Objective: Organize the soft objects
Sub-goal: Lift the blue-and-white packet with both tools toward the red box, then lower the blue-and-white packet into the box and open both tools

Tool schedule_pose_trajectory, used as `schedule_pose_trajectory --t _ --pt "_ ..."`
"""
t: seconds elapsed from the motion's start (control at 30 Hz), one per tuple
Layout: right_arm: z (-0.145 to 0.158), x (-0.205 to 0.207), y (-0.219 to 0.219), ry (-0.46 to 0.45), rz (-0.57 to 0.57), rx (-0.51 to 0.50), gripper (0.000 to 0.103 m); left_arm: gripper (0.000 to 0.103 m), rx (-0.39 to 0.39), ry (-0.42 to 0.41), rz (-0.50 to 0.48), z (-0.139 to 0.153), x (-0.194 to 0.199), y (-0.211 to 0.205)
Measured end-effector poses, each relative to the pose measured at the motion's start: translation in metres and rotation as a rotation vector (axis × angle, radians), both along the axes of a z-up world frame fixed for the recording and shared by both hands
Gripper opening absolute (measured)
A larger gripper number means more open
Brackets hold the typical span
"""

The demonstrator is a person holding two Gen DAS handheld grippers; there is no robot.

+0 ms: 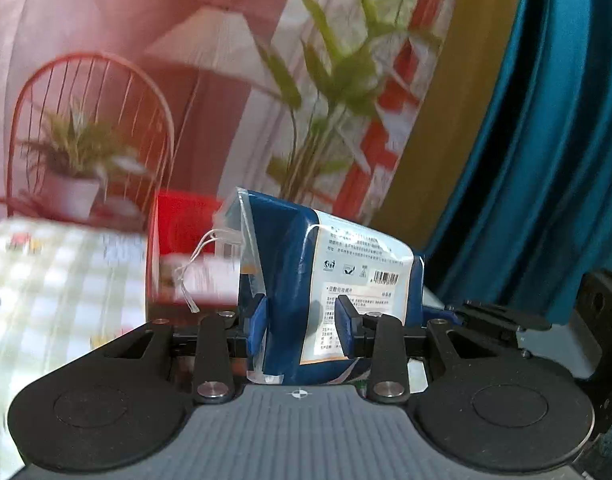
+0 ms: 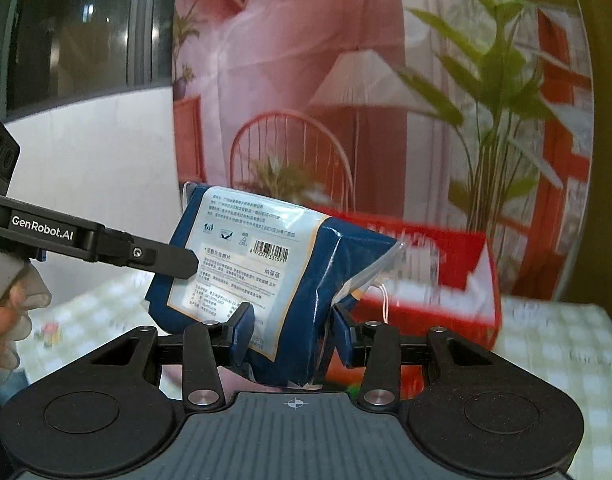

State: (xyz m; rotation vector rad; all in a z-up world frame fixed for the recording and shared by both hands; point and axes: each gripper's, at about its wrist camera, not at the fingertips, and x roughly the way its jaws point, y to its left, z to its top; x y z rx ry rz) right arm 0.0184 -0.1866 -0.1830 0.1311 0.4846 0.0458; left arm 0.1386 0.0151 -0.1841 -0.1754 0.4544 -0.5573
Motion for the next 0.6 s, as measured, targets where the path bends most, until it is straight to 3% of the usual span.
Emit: schedule_pose_trajectory --t 0.13,0.3,0.6 --pt "0.017 0.035 -0.016 -0.034 -0.006 -0.005 0.039 0.037 -0.016 -0.022 0.021 0.023 0.033 -0.007" --pt "0.026 0.082 -0.036 -0.034 -0.011 -0.040 0.039 0.038 -0.029 0.040 0.039 0.034 0.079 -0.018" --pt "0.003 0.149 -0.072 0.127 -0.032 0.031 0.039 0.039 0.032 0.193 0.069 0.000 0.144 -0.034"
